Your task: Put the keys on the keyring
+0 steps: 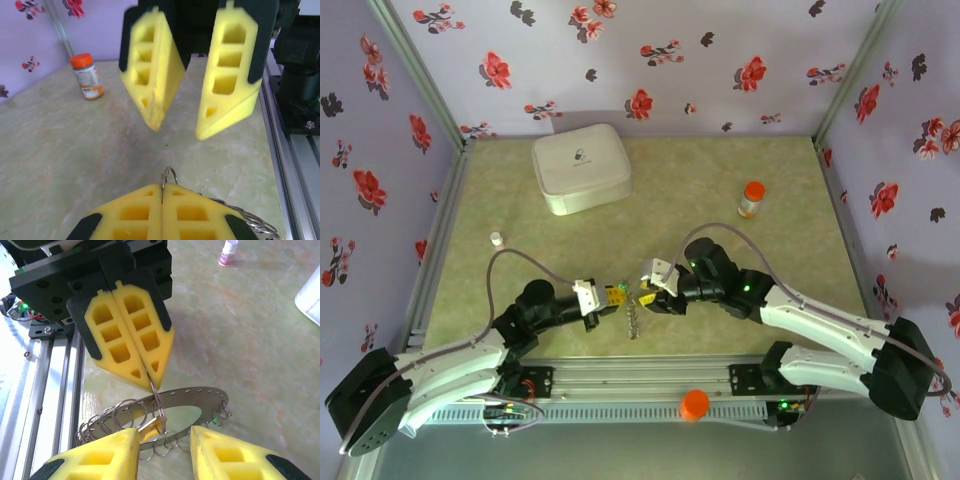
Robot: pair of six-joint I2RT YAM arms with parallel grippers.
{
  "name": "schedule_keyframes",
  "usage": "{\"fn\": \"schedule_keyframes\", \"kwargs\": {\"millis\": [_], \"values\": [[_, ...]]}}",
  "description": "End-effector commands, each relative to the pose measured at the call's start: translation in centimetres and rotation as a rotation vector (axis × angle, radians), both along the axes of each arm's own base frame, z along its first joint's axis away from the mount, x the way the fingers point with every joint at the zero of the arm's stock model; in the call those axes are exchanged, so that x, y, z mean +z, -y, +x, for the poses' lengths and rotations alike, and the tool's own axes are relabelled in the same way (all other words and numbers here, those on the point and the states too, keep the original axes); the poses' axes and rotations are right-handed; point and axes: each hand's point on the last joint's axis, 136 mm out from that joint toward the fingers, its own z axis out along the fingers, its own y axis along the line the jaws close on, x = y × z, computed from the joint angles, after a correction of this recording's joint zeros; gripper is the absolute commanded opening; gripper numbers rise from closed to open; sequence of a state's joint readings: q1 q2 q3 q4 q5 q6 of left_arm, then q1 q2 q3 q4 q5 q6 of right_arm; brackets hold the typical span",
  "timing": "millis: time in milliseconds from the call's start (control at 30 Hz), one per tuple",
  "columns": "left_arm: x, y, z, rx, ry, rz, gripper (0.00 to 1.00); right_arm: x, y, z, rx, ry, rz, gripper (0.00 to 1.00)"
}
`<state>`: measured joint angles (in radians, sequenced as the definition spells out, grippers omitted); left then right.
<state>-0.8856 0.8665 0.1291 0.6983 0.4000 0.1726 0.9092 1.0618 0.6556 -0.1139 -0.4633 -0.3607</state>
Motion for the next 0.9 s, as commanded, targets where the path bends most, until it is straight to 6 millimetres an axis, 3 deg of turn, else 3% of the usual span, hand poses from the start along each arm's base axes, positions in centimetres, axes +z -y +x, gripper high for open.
{"fn": "schedule_keyframes", "kwargs": {"millis": [0, 533, 733, 867], "values": [[3.8, 0.0, 0.0, 0.006, 0.074, -0.161, 0.00, 1.5, -0.7, 0.2, -0.009, 0.000, 0.096, 0.33], [4.3, 1.0, -0.6, -0.067, 0.099, -0.195, 0.00, 1.6, -1.9, 0.1, 0.039, -0.003, 0.139, 0.28], [4.6, 0.9, -0.6, -0.070, 0.105, -0.203, 0.00, 1.7, -2.1, 0.1, 0.054, 0.004, 0.143, 0.21], [4.5, 1.0, -0.7, -0.070, 0.100, -0.199, 0.00, 1.6, -2.1, 0.0, 0.058, 0.007, 0.139, 0.11]]}}
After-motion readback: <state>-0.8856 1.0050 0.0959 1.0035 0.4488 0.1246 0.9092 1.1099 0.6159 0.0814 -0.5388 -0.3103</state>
